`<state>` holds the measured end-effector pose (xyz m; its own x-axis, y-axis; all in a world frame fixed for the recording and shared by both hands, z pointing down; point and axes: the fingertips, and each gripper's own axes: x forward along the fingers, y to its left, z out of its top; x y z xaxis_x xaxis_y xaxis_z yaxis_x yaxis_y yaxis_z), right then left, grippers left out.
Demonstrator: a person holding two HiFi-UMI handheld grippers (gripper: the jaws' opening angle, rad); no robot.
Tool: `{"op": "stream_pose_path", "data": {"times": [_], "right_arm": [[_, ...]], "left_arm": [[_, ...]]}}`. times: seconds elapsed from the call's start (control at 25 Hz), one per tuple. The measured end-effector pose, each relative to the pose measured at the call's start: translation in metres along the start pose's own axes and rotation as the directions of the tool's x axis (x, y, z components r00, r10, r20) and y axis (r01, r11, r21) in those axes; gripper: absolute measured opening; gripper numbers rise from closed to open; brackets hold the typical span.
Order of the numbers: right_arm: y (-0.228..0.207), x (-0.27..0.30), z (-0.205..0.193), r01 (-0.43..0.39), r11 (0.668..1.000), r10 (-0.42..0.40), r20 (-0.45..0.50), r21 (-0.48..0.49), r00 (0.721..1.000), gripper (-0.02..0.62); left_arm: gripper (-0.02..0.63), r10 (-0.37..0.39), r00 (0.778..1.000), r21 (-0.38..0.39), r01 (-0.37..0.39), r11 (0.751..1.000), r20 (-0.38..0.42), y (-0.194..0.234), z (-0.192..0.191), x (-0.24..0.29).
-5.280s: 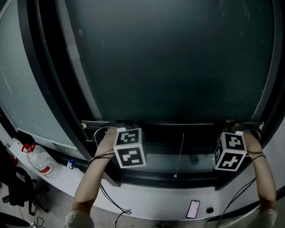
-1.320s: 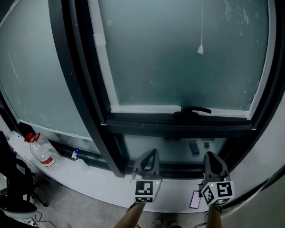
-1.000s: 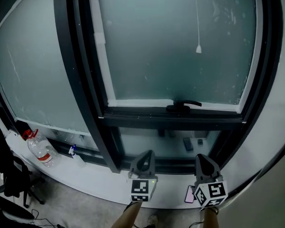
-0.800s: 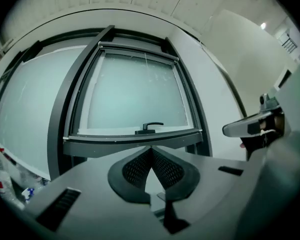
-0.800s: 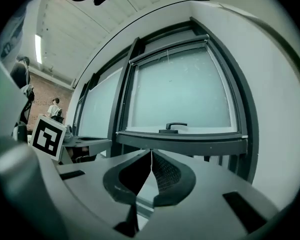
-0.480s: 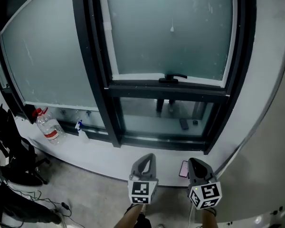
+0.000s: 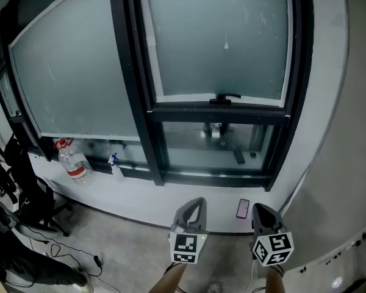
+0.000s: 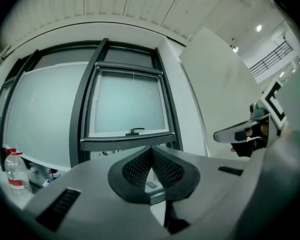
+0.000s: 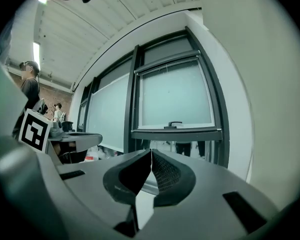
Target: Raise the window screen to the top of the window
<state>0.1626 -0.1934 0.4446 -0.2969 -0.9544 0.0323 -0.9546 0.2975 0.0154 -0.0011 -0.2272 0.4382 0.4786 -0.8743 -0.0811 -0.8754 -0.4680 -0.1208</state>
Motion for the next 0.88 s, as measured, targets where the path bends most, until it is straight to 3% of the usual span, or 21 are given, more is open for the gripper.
{"op": "stream_pose_path", "data": {"times": [0.36, 0.64, 0.88], "right_arm": [[0.138, -0.071, 0.014, 0.001, 0.999, 0.001, 0.05, -0.033, 0.999, 0.011], [0.235, -0.156, 0.029, -0.023, 1.0, 0.023, 0.077, -0.006, 0.997, 0.011], [0.29, -0.205, 0.037, -0.075, 0.996, 0.079, 0.079, -0.052, 0.994, 0.011]], "left_arm": [[0.005, 0.011, 1.0, -0.021, -0.011, 1.0, -0.002, 0.037, 0.008, -0.163], [0.005, -0.022, 0.999, -0.052, 0.02, 0.998, -0.028, 0.024, 0.018, -0.284], [0.005, 0.01, 1.0, -0.104, -0.012, 0.995, -0.026, 0.014, 0.025, -0.349]]}}
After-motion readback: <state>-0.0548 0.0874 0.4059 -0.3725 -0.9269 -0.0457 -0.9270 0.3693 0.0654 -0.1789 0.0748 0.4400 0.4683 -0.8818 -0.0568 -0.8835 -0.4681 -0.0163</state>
